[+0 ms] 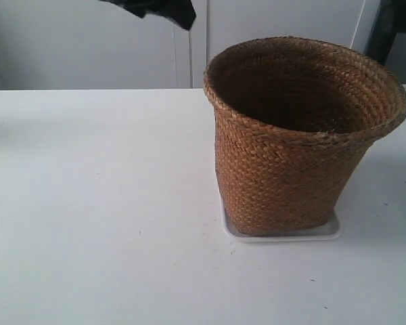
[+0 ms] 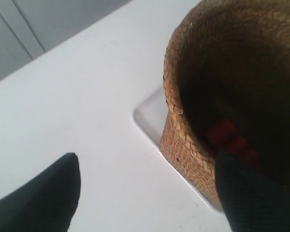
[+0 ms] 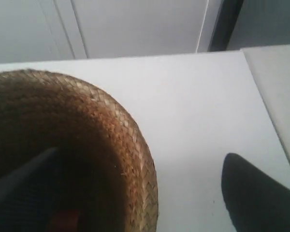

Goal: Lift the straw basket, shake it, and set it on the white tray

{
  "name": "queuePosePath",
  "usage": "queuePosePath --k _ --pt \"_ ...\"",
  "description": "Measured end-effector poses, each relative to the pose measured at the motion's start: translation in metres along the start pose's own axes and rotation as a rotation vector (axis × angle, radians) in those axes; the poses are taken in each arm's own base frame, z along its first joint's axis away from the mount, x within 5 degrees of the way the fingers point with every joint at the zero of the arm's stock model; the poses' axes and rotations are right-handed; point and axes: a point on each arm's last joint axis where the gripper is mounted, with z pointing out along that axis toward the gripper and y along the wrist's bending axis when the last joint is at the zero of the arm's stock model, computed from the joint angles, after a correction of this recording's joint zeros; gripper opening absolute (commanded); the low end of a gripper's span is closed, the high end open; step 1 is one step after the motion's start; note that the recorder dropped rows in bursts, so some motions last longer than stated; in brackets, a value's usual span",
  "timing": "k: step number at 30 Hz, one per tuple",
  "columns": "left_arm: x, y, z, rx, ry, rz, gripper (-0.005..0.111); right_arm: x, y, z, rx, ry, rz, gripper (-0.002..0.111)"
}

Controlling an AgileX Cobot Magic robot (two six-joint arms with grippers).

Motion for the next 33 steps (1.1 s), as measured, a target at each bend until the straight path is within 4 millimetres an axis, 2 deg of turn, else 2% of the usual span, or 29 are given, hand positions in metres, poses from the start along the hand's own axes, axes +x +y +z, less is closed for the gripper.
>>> queuePosePath --k 5,7,11,14,20,22,25,29,33 --pt "0.002 -0.009 -0.071 -0.029 -0.143 0.009 0.078 -0.012 -0.006 -0.064 -0.026 -0.199 -0.003 0.068" --pt "0.011 -0.015 -0.103 -0.031 -0.22 0.01 0.078 -0.013 -0.011 -0.1 -0.035 -0.298 0.007 0.068" --pt "0.04 -0.027 -0.151 -0.01 -0.378 0.003 0.078 0.003 -0.023 -0.173 -0.059 -0.489 0.057 0.068" --pt "0.076 -0.036 -0.169 0.027 -0.506 -0.002 0.078 0.028 -0.032 -0.222 -0.081 -0.62 0.093 0.068" --pt "0.16 -0.046 -0.177 0.048 -0.728 -0.007 0.078 0.093 -0.051 -0.303 -0.119 -0.877 0.135 0.068" --pt "0.185 -0.045 -0.176 0.013 -0.786 -0.022 0.078 0.115 -0.056 -0.321 -0.129 -0.945 0.148 0.068" --pt "0.22 -0.041 -0.162 -0.035 -0.786 -0.033 0.078 0.144 -0.063 -0.342 -0.136 -1.012 0.163 0.068" --pt "0.254 -0.04 -0.147 -0.056 -0.76 -0.044 0.077 0.164 -0.068 -0.348 -0.124 -0.983 0.18 0.068" --pt "0.278 -0.04 -0.134 -0.079 -0.722 -0.017 0.066 0.171 -0.068 -0.337 -0.107 -0.853 0.195 0.068"
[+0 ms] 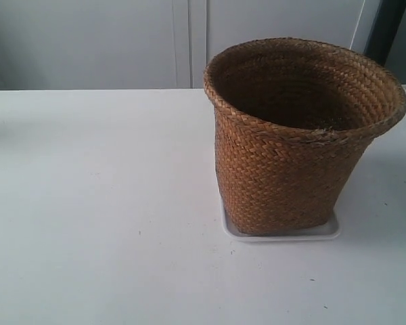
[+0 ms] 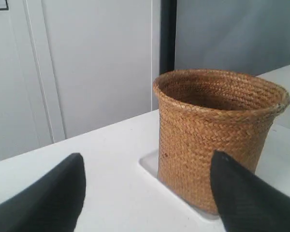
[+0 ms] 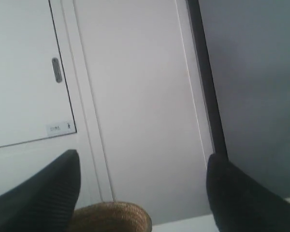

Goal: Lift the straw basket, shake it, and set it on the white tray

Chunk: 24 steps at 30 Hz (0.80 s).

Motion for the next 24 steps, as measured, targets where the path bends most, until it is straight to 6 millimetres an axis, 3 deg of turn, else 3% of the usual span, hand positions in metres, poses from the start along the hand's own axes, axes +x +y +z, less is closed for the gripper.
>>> queuePosePath --k 4,7,11,15,21,24 --pt "0.018 0.0 -0.003 0.003 0.018 0.069 0.054 0.007 -0.002 0.0 0.025 0.074 0.001 0.068" --pt "0.033 -0.002 -0.002 0.033 0.035 0.256 0.044 0.01 -0.003 0.0 0.032 0.101 0.002 0.068" --pt "0.071 -0.006 -0.001 0.083 0.024 0.466 0.03 0.01 -0.003 0.0 0.034 0.109 0.003 0.068" --pt "0.098 -0.003 -0.005 0.041 -0.087 0.48 0.018 0.01 -0.003 0.0 0.034 0.11 0.003 0.068" --pt "0.103 -0.002 -0.006 0.029 -0.082 0.435 0.002 0.011 -0.003 0.0 0.035 0.112 0.003 0.068" --pt "0.109 -0.003 -0.006 0.054 -0.017 0.286 0.0 0.011 -0.003 0.0 0.035 0.112 0.003 0.068"
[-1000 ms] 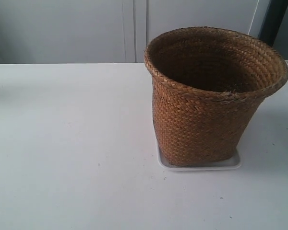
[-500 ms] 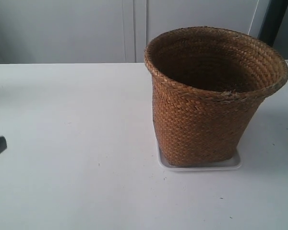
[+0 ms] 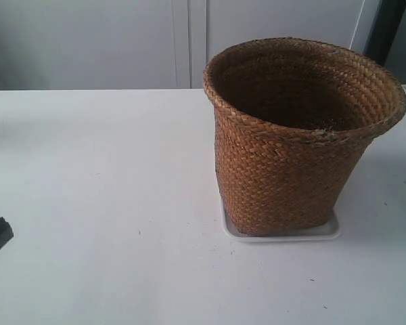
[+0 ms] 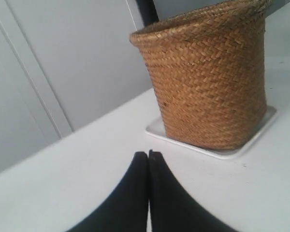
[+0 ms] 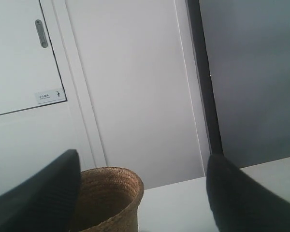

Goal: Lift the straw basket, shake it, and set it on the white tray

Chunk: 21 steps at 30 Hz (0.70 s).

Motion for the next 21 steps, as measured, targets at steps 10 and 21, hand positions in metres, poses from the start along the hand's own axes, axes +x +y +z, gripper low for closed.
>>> queuePosePath --k 10,21 --pt "0.01 -0.004 -0.001 0.037 0.105 -0.162 0.0 0.0 0.0 0.0 0.0 0.0 0.0 0.068" --pt "0.033 -0.009 -0.011 0.043 0.368 -0.226 0.0 0.0 0.0 0.0 0.0 0.0 0.0 0.068"
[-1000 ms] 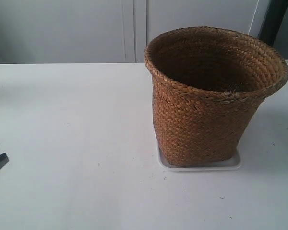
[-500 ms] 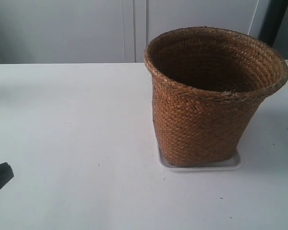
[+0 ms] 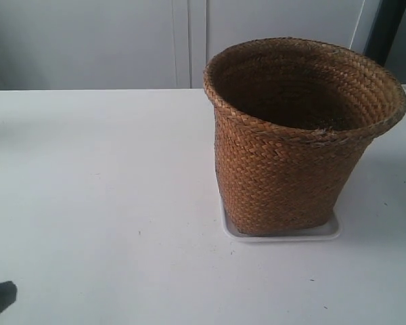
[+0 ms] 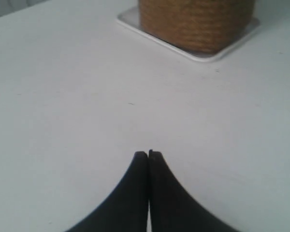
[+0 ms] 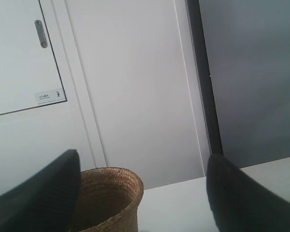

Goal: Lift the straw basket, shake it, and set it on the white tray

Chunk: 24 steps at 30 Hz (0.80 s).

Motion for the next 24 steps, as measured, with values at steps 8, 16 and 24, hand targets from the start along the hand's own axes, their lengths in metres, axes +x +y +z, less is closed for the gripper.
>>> queuePosePath --k 8,16,24 --pt "0.015 0.021 -0.023 -0.464 -0.006 -0.253 0.0 0.0 0.0 0.0 0.001 0.002 0.0 0.068" --pt "0.023 0.02 -0.023 -0.488 0.071 -0.317 0.0 0.0 0.0 0.0 0.001 0.002 0.0 0.068" --pt "0.023 0.02 -0.023 -0.488 0.071 -0.317 0.0 0.0 0.0 0.0 0.001 0.002 0.0 0.068"
